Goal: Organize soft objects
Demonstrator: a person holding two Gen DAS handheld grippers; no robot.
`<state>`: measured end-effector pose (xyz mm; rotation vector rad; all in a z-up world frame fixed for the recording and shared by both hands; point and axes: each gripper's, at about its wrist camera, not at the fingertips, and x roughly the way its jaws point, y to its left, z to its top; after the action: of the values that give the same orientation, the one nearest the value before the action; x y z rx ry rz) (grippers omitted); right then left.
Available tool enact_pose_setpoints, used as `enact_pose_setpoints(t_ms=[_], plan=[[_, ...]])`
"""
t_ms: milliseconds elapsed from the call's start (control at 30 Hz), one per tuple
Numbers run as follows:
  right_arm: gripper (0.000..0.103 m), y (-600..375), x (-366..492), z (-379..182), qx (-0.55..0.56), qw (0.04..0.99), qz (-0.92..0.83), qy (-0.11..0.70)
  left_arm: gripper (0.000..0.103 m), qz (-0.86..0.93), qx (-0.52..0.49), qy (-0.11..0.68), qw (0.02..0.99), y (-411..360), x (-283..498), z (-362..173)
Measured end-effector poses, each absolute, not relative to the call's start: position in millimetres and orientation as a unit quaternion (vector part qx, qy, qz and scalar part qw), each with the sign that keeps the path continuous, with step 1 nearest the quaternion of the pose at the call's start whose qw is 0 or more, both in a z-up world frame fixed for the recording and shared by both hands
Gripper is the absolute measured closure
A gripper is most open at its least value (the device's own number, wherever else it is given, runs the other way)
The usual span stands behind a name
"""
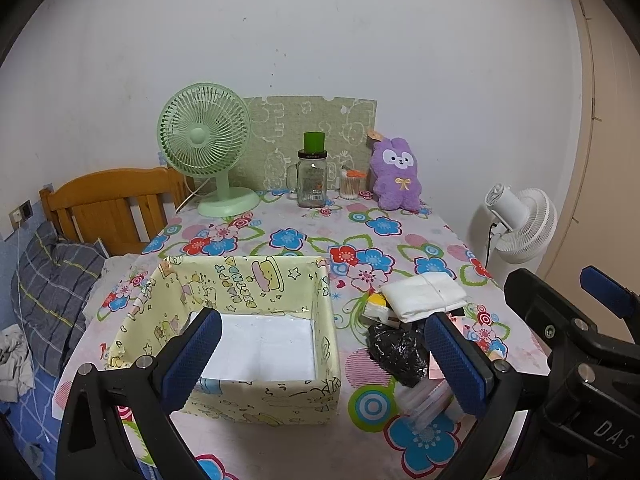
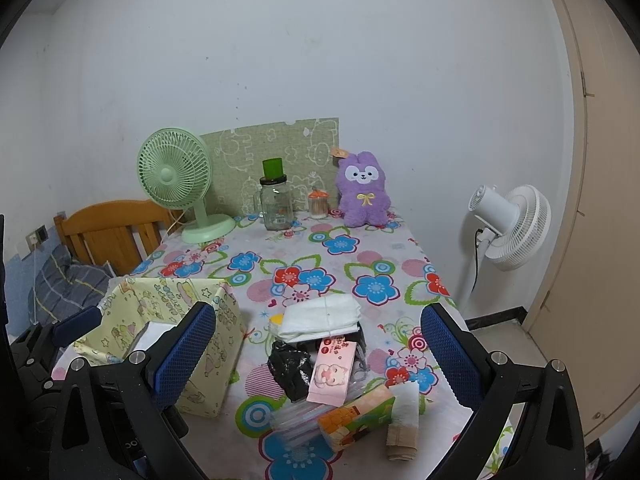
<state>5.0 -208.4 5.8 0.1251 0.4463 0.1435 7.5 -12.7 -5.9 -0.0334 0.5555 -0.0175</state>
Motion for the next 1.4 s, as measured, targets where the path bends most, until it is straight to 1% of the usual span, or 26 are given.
enact_pose_setpoints(t_ms=[467, 567, 700, 867, 1200, 1333, 1400], plan=[[0.000, -207.7, 4.7, 2.7, 0.063, 0.970, 0.070, 0.224, 0.001, -0.001, -0.012, 0.270, 0.963, -16.0, 4.6, -9.2], [0.003, -208.0, 2.9, -1.2, 0.062, 0.969, 0.073, 0.227, 0.001, -0.007, -0.016, 0.276, 0.961, -17.2, 3.7, -14.6], [0.004, -212.6, 1.8, -9.2, 0.064, 0.967, 0.074, 0.235, 0.002, -0.020, -0.022, 0.283, 0.959, -21.3, 3.5, -24.5], [0.005, -220.2, 1.4, -20.5, 0.069, 0.965, 0.075, 0.242, 0.005, -0.039, -0.035, 0.302, 0.952, -30.4, 4.6, -38.8], [0.009, -233.3, 6.0, -49.9, 0.069, 0.957, 0.064, 0.274, 0.005, -0.057, -0.008, 0.329, 0.943, -61.5, 6.1, -64.2], [0.009, -236.0, 12.3, -62.8, 0.075, 0.952, 0.064, 0.290, 0.005, -0.055, -0.001, 0.326, 0.944, -70.0, 3.7, -74.0], [0.009, -236.0, 14.8, -70.6, 0.078, 0.948, 0.066, 0.300, 0.005, -0.063, -0.001, 0.340, 0.938, -74.3, 5.6, -80.8]])
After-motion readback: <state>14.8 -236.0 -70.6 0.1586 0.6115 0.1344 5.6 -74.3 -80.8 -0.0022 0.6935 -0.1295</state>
